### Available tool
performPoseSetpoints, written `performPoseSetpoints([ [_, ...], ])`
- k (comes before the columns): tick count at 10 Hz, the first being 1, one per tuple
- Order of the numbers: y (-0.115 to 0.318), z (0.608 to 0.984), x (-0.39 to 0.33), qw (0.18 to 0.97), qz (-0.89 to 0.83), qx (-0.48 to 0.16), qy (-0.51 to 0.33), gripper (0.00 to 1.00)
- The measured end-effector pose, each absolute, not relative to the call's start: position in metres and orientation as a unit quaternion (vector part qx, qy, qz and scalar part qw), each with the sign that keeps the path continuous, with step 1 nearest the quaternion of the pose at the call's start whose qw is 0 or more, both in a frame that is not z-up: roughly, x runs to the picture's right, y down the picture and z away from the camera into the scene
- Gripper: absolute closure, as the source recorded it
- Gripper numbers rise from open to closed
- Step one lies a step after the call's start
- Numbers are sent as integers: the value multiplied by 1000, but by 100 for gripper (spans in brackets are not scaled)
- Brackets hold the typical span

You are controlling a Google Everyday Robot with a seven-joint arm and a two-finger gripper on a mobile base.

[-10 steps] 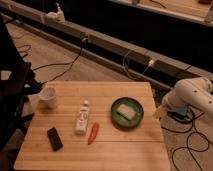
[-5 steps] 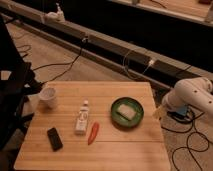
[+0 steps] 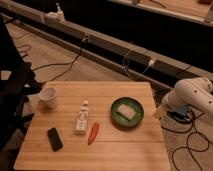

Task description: Move the arm in a circular motion

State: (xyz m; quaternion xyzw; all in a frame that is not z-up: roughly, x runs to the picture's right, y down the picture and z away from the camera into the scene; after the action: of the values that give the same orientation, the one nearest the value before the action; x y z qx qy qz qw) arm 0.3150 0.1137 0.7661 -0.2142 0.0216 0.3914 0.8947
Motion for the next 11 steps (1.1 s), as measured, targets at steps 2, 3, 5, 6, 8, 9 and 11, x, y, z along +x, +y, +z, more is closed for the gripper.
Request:
performPoseSetpoints([
  [2,113,767,316,897,386,-213,23,48],
  [3,110,769,316,901,376,-213,24,57],
  [5,91,781,317,908,360,-212,28,78],
  [6,77,790,318,910,356,-211,31,90],
  [8,56,805,313,912,350,-212,34,100],
  [9,45,814,301,914,343,-216,30,100],
  [11,36,829,266,919,320,-229,13,100],
])
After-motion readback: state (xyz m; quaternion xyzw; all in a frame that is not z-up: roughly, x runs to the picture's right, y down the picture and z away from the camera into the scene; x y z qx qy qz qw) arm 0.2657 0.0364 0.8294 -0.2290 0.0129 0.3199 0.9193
